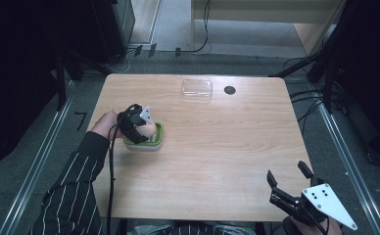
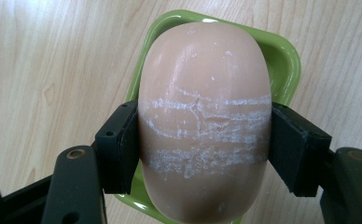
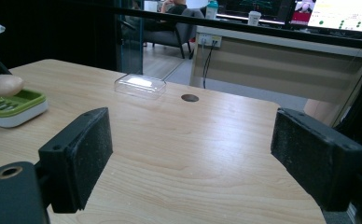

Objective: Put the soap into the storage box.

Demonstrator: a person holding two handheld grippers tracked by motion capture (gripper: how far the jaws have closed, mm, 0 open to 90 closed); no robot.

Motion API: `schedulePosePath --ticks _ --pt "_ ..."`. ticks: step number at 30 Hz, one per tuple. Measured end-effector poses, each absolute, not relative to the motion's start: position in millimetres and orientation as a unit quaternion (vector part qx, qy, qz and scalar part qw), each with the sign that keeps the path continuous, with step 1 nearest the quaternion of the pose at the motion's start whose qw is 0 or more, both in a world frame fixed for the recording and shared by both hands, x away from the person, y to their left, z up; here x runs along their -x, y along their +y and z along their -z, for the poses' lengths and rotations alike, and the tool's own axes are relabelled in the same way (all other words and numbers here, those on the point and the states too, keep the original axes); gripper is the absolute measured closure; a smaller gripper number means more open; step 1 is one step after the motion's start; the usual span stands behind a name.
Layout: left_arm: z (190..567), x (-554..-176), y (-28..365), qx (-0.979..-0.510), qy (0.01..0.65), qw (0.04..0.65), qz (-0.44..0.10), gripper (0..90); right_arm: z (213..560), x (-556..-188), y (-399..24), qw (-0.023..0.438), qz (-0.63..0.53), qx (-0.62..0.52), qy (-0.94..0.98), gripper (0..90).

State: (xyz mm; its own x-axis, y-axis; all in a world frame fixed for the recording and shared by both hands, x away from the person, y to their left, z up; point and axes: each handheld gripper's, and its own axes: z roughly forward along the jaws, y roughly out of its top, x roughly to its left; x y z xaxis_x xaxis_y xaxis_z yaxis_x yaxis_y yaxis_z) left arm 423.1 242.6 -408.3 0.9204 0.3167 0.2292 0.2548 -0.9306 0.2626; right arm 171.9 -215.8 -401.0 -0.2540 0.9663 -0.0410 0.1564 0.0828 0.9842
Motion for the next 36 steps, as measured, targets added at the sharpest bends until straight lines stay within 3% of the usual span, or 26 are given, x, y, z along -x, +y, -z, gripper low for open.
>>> schedulePosePath --ticks 36 --pt "433 -434 246 -0.967 0.202 0.099 -0.118 33.4 401 -171 -215 0.406 -0.499 -0.456 0.615 13.3"
